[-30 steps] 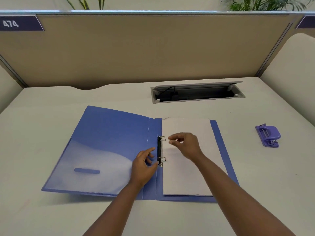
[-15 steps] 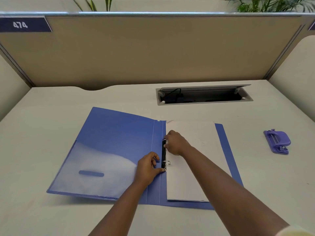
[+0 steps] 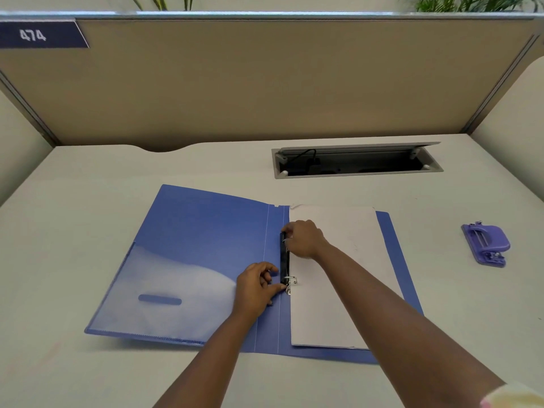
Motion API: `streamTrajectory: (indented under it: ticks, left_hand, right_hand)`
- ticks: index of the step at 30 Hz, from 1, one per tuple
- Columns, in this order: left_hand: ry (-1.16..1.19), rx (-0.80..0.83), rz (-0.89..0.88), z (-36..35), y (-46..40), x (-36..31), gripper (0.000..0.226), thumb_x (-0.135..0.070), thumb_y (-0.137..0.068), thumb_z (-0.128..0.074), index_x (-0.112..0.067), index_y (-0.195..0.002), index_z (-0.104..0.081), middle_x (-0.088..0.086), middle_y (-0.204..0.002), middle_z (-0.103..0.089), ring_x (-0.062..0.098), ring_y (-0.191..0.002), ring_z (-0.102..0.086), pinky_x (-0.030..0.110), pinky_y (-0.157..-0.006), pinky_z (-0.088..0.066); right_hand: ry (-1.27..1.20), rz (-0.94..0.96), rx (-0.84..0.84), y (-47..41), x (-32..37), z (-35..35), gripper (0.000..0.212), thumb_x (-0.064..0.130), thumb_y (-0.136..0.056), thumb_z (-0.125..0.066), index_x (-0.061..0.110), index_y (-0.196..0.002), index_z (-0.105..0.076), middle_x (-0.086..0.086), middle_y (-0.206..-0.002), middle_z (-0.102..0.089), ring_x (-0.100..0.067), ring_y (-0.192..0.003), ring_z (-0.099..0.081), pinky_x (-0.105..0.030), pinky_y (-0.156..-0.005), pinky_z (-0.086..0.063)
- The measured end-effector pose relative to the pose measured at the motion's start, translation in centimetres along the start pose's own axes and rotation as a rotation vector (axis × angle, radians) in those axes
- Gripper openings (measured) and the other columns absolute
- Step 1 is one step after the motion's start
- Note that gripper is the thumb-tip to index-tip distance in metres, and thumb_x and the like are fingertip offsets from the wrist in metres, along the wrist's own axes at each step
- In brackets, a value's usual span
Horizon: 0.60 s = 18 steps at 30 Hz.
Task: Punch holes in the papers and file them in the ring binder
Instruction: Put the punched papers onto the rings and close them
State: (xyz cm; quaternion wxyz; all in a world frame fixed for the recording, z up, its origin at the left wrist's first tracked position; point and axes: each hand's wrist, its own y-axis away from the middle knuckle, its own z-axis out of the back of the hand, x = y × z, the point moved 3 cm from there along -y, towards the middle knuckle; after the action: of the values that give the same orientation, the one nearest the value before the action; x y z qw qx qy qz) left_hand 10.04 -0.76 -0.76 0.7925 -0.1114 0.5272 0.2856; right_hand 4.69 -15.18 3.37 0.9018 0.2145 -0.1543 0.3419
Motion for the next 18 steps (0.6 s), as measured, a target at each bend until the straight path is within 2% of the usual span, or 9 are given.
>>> streamTrajectory:
  ticks: [4, 7, 9, 11, 13, 18]
  left_hand:
    - [-0.029, 0.034, 0.012, 0.0, -0.2, -0.3, 0.035, -0.007, -0.068, -0.08, -0.005, -0.101, -0.068, -0.005, -0.072, -0.046, 0.006, -0.056, -0.042, 0.016, -0.047, -0.051]
    - [0.027, 0.04, 0.033, 0.1, -0.2, -0.2, 0.031, -0.008, -0.067, -0.081, -0.005, -0.095, -0.068, -0.006, -0.072, -0.05, 0.005, -0.057, -0.043, 0.01, -0.053, -0.045]
    - [0.085, 0.03, 0.038, 0.2, 0.0, -0.2, 0.026, -0.009, -0.069, -0.079, -0.007, -0.093, -0.069, -0.005, -0.073, -0.055, 0.006, -0.06, -0.046, 0.008, -0.054, -0.045]
    - [0.125, 0.033, 0.028, 0.2, 0.2, -0.2, 0.024, -0.01, -0.071, -0.078, -0.006, -0.093, -0.071, -0.004, -0.075, -0.059, 0.01, -0.065, -0.052, 0.016, -0.062, -0.05]
    - [0.152, 0.038, 0.011, 0.0, 0.4, -0.2, 0.023, -0.011, -0.073, -0.075, -0.004, -0.095, -0.073, -0.003, -0.076, -0.061, 0.014, -0.069, -0.056, 0.024, -0.067, -0.052]
    - [0.165, 0.032, -0.029, 0.0, 0.5, -0.4, 0.024, -0.014, -0.079, -0.069, -0.009, -0.102, -0.072, -0.006, -0.072, -0.059, 0.011, -0.066, -0.053, 0.013, -0.06, -0.048]
  right_hand:
    - [-0.231, -0.042, -0.048, -0.2, 0.0, 0.3, 0.026, 0.025, -0.089, -0.056, 0.006, -0.105, -0.065, -0.01, -0.111, -0.067, -0.024, -0.107, -0.059, -0.034, -0.089, -0.046]
    - [-0.263, -0.053, -0.077, -0.3, -0.2, 0.5, 0.026, 0.026, -0.088, -0.059, 0.004, -0.101, -0.065, -0.011, -0.107, -0.068, -0.023, -0.099, -0.059, -0.032, -0.083, -0.044]
    - [-0.269, -0.058, -0.085, -0.3, -0.3, 0.6, 0.026, 0.026, -0.088, -0.06, 0.003, -0.098, -0.065, -0.012, -0.103, -0.069, -0.02, -0.086, -0.056, -0.03, -0.076, -0.042]
    - [-0.278, -0.062, -0.09, -0.3, -0.5, 0.6, 0.025, 0.025, -0.086, -0.062, 0.002, -0.095, -0.066, -0.013, -0.101, -0.07, -0.016, -0.08, -0.053, -0.029, -0.074, -0.042]
    - [-0.285, -0.063, -0.102, -0.2, -0.6, 0.7, 0.022, 0.022, -0.084, -0.065, 0.003, -0.095, -0.067, -0.013, -0.101, -0.07, -0.015, -0.08, -0.054, -0.028, -0.076, -0.044]
    - [-0.307, -0.089, -0.162, 0.1, -1.1, 1.2, 0.018, 0.01, -0.084, -0.061, 0.005, -0.098, -0.071, -0.011, -0.105, -0.071, -0.02, -0.089, -0.062, -0.023, -0.077, -0.042]
